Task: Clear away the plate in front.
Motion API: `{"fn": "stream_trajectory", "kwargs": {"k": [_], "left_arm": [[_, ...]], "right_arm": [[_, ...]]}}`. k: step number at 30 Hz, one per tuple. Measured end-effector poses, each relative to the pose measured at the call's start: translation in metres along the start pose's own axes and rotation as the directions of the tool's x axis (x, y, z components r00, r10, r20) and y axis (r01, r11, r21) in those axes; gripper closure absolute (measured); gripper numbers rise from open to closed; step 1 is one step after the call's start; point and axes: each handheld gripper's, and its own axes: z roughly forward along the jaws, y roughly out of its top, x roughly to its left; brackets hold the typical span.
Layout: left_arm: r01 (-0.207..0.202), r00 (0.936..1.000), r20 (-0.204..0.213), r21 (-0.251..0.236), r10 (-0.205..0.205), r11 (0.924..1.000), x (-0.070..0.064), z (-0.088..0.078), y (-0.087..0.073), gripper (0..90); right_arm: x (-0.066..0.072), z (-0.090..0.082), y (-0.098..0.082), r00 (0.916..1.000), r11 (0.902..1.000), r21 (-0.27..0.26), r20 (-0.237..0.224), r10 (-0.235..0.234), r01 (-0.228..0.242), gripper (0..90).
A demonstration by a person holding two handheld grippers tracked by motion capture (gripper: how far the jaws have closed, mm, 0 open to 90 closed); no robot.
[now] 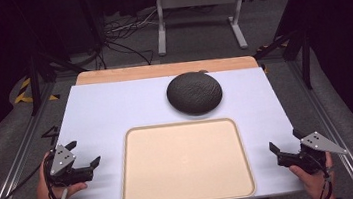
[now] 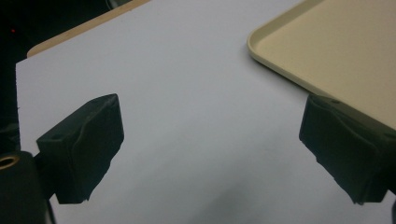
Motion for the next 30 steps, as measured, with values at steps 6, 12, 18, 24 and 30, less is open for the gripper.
{"fn": "stream_trajectory", "kwargs": {"k": [6, 12, 18, 24, 30], "left_arm": [[-0.040, 0.9992, -0.001, 0.009, 0.040, 0.9991, -0.003, 0.000, -0.001, 11.3], [-0.065, 0.9978, 0.015, 0.001, 0.065, 0.9979, -0.001, 0.000, 0.004, 11.9], [-0.202, 0.9793, 0.011, 0.010, 0.202, 0.9793, -0.006, 0.004, 0.031, 10.5], [-0.253, 0.9662, 0.046, -0.009, 0.254, 0.9673, -0.006, 0.022, 0.070, 9.7], [-0.304, 0.9479, 0.113, 0.045, 0.298, 0.9516, -0.007, 0.055, 0.108, 6.5]], "right_arm": [[0.003, 0.000, 0.002, 0.9999, 0.9999, -0.002, 0.001, -0.010, 0.010, 5.9], [0.006, 0.000, 0.003, 0.9998, 0.9998, 0.005, 0.000, -0.022, 0.022, 6.0], [0.004, 0.001, 0.001, 0.9999, 0.9998, 0.015, 0.006, -0.014, 0.014, 6.0], [0.004, 0.001, 0.001, 0.9999, 0.9998, 0.013, 0.007, -0.014, 0.014, 5.9], [0.004, 0.001, 0.001, 0.9999, 0.9998, 0.014, 0.006, -0.015, 0.015, 5.8]]}}
